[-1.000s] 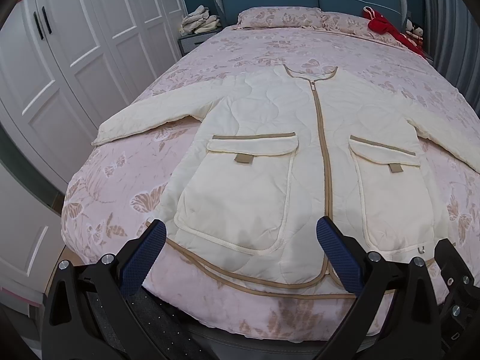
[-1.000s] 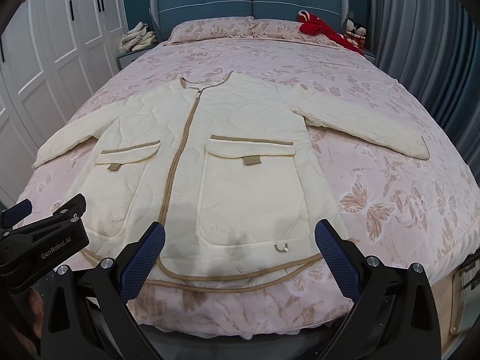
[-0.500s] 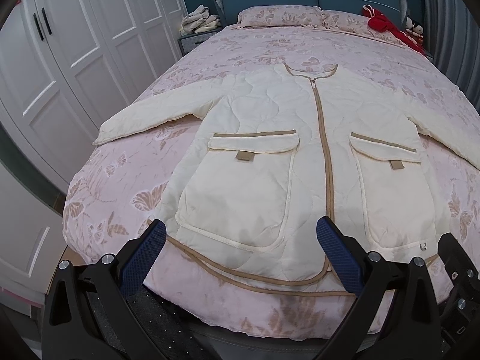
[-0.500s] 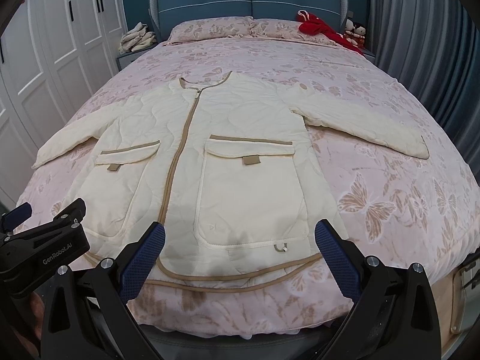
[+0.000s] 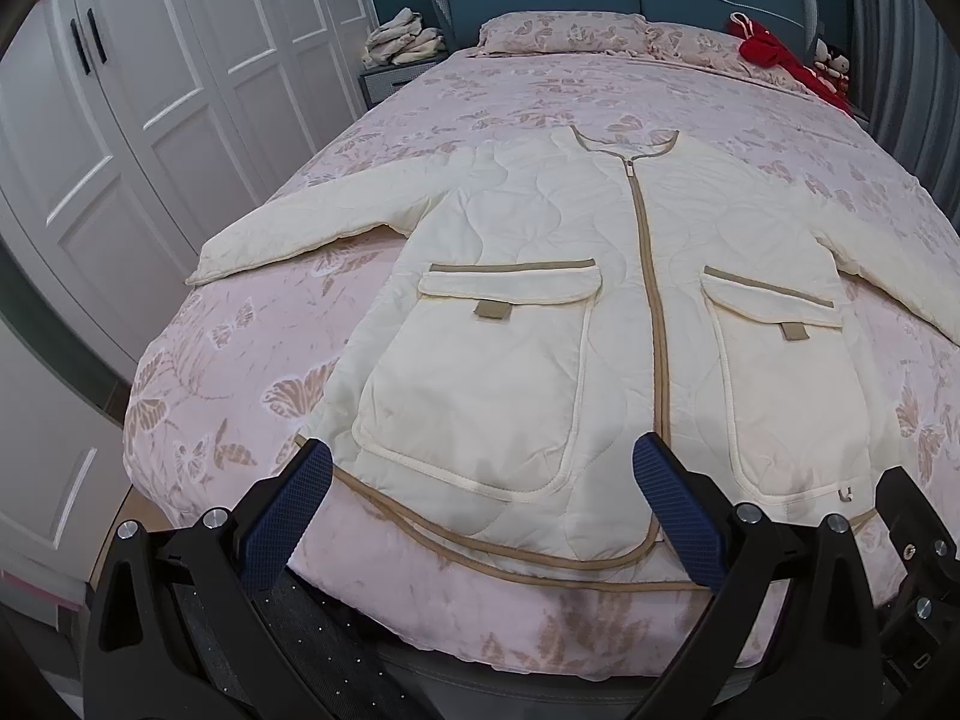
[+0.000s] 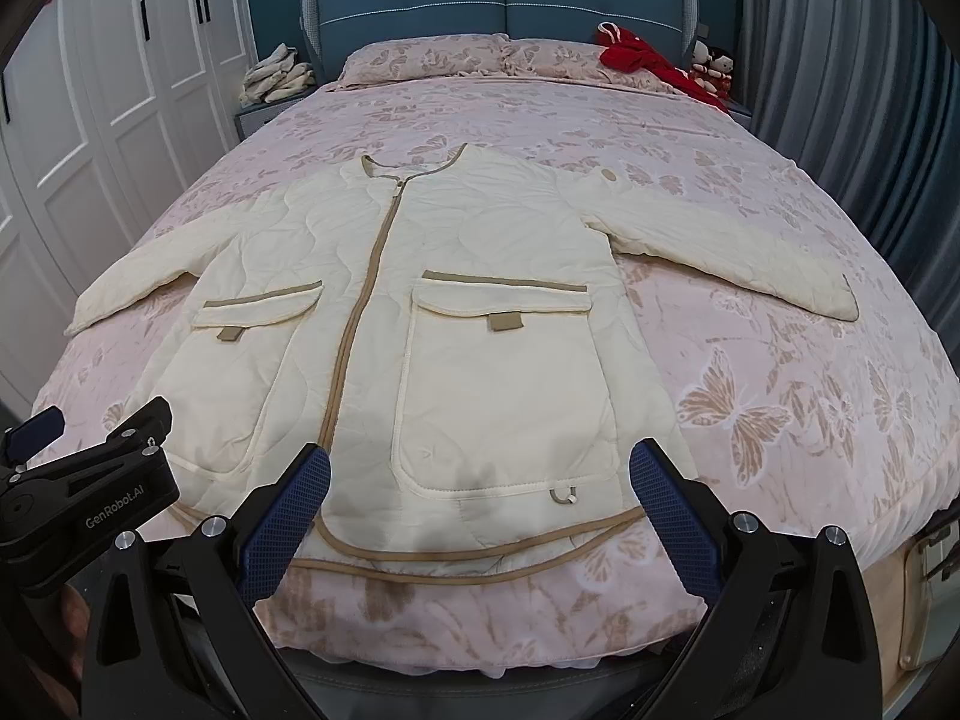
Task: Fold large clothes
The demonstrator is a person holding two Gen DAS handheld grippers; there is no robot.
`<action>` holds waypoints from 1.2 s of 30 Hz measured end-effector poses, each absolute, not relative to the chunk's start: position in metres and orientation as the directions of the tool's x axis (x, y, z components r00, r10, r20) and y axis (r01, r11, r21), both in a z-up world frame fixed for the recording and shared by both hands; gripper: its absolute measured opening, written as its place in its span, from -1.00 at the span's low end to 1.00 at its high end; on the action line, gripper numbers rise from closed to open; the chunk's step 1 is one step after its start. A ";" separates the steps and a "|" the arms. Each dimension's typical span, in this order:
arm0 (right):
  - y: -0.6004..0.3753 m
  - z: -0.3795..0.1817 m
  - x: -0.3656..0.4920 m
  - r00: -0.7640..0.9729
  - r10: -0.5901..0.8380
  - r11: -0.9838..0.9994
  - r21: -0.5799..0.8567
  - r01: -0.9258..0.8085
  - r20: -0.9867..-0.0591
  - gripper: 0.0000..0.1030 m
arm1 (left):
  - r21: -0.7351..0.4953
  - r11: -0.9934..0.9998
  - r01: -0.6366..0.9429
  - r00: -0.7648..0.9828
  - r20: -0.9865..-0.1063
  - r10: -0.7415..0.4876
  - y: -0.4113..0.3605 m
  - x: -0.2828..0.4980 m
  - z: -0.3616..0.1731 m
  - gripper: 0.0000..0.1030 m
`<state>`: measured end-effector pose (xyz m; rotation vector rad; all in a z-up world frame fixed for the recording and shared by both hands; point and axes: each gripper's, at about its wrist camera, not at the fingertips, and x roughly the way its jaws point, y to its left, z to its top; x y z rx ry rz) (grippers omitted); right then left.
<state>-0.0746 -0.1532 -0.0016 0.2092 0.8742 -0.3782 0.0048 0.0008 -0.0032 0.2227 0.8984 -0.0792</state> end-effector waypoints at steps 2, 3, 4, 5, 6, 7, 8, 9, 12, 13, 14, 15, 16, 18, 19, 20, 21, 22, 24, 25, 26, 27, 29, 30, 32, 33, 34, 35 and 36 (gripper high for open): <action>-0.153 -0.002 -0.075 0.581 -0.236 0.914 0.025 0.404 -0.779 0.90 | 0.160 0.974 0.162 0.622 -0.783 0.025 0.001 0.005 -0.003 0.90; -0.153 -0.002 -0.075 0.581 -0.235 0.914 0.025 0.404 -0.779 0.90 | 0.160 0.974 0.162 0.622 -0.783 0.025 0.001 0.005 -0.003 0.90; -0.153 -0.001 -0.075 0.581 -0.234 0.915 0.026 0.403 -0.779 0.90 | 0.159 0.974 0.162 0.622 -0.783 0.024 0.001 0.005 -0.003 0.90; -0.153 -0.002 -0.074 0.582 -0.236 0.915 0.024 0.403 -0.778 0.90 | 0.160 0.974 0.162 0.622 -0.783 0.025 0.001 0.005 -0.003 0.90; -0.153 -0.002 -0.075 0.582 -0.236 0.915 0.024 0.402 -0.778 0.90 | 0.159 0.974 0.162 0.622 -0.783 0.024 0.001 0.005 -0.003 0.90; -0.153 -0.002 -0.074 0.582 -0.235 0.915 0.024 0.402 -0.779 0.90 | 0.158 0.974 0.163 0.621 -0.783 0.023 0.002 0.005 -0.003 0.90; -0.153 -0.001 -0.075 0.582 -0.235 0.915 0.024 0.402 -0.778 0.90 | 0.160 0.974 0.162 0.622 -0.783 0.025 0.001 0.005 -0.003 0.90; -0.153 -0.001 -0.075 0.582 -0.235 0.915 0.024 0.402 -0.779 0.90 | 0.160 0.974 0.162 0.622 -0.783 0.025 0.001 0.005 -0.003 0.90; -0.153 -0.001 -0.075 0.582 -0.236 0.915 0.024 0.403 -0.778 0.90 | 0.161 0.974 0.160 0.622 -0.782 0.027 0.002 0.004 -0.003 0.90; -0.153 -0.001 -0.075 0.582 -0.236 0.915 0.023 0.403 -0.778 0.90 | 0.161 0.974 0.160 0.622 -0.782 0.027 0.001 0.005 -0.003 0.90; -0.153 -0.001 -0.075 0.581 -0.236 0.915 0.023 0.402 -0.779 0.90 | 0.163 0.974 0.160 0.623 -0.782 0.029 0.002 0.005 -0.003 0.90; -0.153 -0.001 -0.075 0.582 -0.235 0.915 0.024 0.402 -0.779 0.90 | 0.162 0.974 0.159 0.623 -0.782 0.028 0.002 0.005 -0.003 0.90; -0.153 -0.001 -0.075 0.582 -0.235 0.915 0.024 0.402 -0.778 0.90 | 0.161 0.974 0.158 0.622 -0.782 0.029 0.003 0.005 -0.002 0.90; -0.152 -0.001 -0.075 0.581 -0.236 0.915 0.022 0.402 -0.779 0.90 | 0.165 0.974 0.158 0.624 -0.781 0.031 0.003 0.005 -0.002 0.90; -0.153 -0.001 -0.075 0.581 -0.235 0.915 0.024 0.402 -0.779 0.90 | 0.167 0.973 0.157 0.625 -0.780 0.033 0.003 0.005 -0.002 0.90; -0.152 -0.001 -0.075 0.582 -0.236 0.915 0.025 0.403 -0.778 0.90 | 0.168 0.973 0.156 0.626 -0.779 0.034 0.003 0.004 -0.002 0.90; -0.152 -0.001 -0.075 0.583 -0.236 0.915 0.025 0.403 -0.778 0.90 | 0.167 0.974 0.155 0.626 -0.779 0.034 0.004 0.004 -0.002 0.90; -0.152 -0.001 -0.075 0.582 -0.237 0.915 0.023 0.402 -0.778 0.90 | 0.166 0.974 0.155 0.626 -0.779 0.033 0.004 0.004 -0.002 0.90; -0.151 -0.001 -0.075 0.583 -0.235 0.916 0.023 0.400 -0.778 0.90 | 0.169 0.974 0.153 0.629 -0.777 0.036 0.004 0.005 -0.001 0.90; -0.151 -0.001 -0.075 0.583 -0.235 0.916 0.024 0.401 -0.777 0.90 | 0.169 0.974 0.152 0.629 -0.776 0.037 0.004 0.005 -0.001 0.90; -0.151 -0.001 -0.075 0.582 -0.236 0.916 0.023 0.401 -0.778 0.90 | 0.169 0.974 0.151 0.630 -0.775 0.037 0.003 0.005 -0.001 0.90; -0.151 -0.001 -0.075 0.583 -0.236 0.916 0.023 0.402 -0.778 0.90 | 0.169 0.974 0.149 0.631 -0.775 0.038 0.004 0.006 0.000 0.90; -0.151 -0.001 -0.074 0.582 -0.236 0.915 0.023 0.402 -0.778 0.90 | 0.170 0.975 0.144 0.634 -0.772 0.041 0.003 0.006 0.001 0.90; -0.151 -0.001 -0.074 0.582 -0.236 0.915 0.023 0.402 -0.778 0.90 | 0.172 0.975 0.144 0.634 -0.772 0.042 0.003 0.006 0.000 0.90; -0.150 -0.001 -0.075 0.583 -0.237 0.915 0.023 0.402 -0.777 0.90 | 0.172 0.975 0.143 0.634 -0.772 0.044 0.003 0.006 0.001 0.90; -0.151 -0.001 -0.074 0.582 -0.237 0.916 0.021 0.401 -0.778 0.90 | 0.173 0.975 0.143 0.634 -0.772 0.044 0.003 0.006 0.001 0.90; -0.151 -0.001 -0.074 0.582 -0.236 0.916 0.022 0.401 -0.778 0.90 | 0.173 0.975 0.143 0.633 -0.773 0.045 0.003 0.006 0.001 0.90; -0.151 -0.001 -0.074 0.583 -0.236 0.916 0.023 0.401 -0.778 0.90 | 0.172 0.975 0.142 0.632 -0.774 0.045 0.003 0.007 0.000 0.90; -0.151 -0.001 -0.074 0.583 -0.236 0.916 0.022 0.401 -0.778 0.90 | 0.172 0.975 0.142 0.631 -0.774 0.045 0.003 0.007 0.000 0.90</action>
